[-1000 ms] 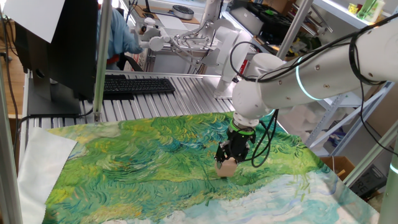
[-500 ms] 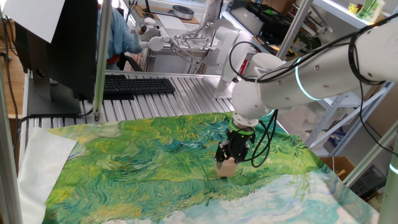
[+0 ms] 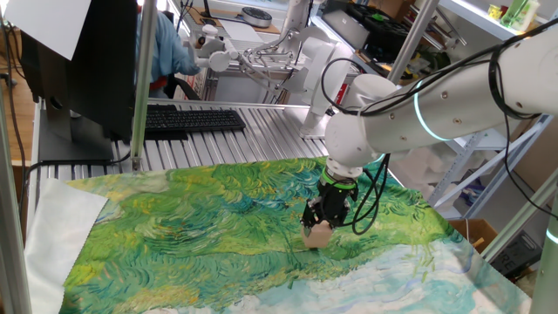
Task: Pick up the small block on the left and move it to the right
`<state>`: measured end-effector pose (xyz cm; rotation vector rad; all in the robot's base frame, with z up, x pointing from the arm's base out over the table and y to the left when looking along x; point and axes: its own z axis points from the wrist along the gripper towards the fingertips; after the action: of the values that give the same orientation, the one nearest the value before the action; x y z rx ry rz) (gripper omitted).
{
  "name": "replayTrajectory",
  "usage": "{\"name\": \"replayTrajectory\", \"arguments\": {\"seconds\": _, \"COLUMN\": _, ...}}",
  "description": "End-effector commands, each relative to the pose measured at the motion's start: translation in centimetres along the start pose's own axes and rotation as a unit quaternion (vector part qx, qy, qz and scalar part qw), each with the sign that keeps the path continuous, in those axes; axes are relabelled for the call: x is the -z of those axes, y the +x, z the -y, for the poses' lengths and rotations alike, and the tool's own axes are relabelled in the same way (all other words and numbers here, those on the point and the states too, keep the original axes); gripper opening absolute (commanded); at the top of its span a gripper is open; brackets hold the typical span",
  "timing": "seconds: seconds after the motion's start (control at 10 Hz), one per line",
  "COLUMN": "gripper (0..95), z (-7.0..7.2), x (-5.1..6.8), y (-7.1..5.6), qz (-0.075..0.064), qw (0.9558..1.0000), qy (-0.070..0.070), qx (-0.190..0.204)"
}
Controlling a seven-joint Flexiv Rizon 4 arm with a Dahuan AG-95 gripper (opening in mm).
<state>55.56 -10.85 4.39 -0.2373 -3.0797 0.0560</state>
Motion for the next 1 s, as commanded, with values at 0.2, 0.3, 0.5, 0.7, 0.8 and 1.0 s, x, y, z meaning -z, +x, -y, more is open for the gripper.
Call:
{"name": "replayTrajectory", "arguments": {"seconds": 0.2, "gripper": 19.0, "z": 0.00, "x": 0.01, "y": -0.01, "qz": 0.000, "qw": 1.0000, "qy": 0.000, "qx": 0.000}}
{"name": "replayTrajectory", "arguments": {"seconds": 0.3, "gripper": 19.0, "z": 0.00, "x": 0.01, "y": -0.01, "qz": 0.000, "qw": 1.0000, "qy": 0.000, "qx": -0.001}}
{"name": "replayTrajectory", "arguments": {"seconds": 0.5, "gripper": 38.0, "z": 0.00, "x": 0.01, "y": -0.01, "qz": 0.000, "qw": 1.0000, "qy": 0.000, "qx": -0.002}}
{"name": "replayTrajectory", "arguments": {"seconds": 0.7, "gripper": 38.0, "z": 0.00, "x": 0.01, "y": -0.01, "qz": 0.000, "qw": 1.0000, "qy": 0.000, "qx": -0.002}}
{"name": "replayTrajectory", "arguments": {"seconds": 0.8, "gripper": 38.0, "z": 0.00, "x": 0.01, "y": -0.01, "qz": 0.000, "qw": 1.0000, "qy": 0.000, "qx": -0.002}}
{"name": "replayTrajectory", "arguments": {"seconds": 1.0, "gripper": 38.0, "z": 0.00, "x": 0.01, "y": -0.01, "qz": 0.000, "qw": 1.0000, "qy": 0.000, "qx": -0.002}}
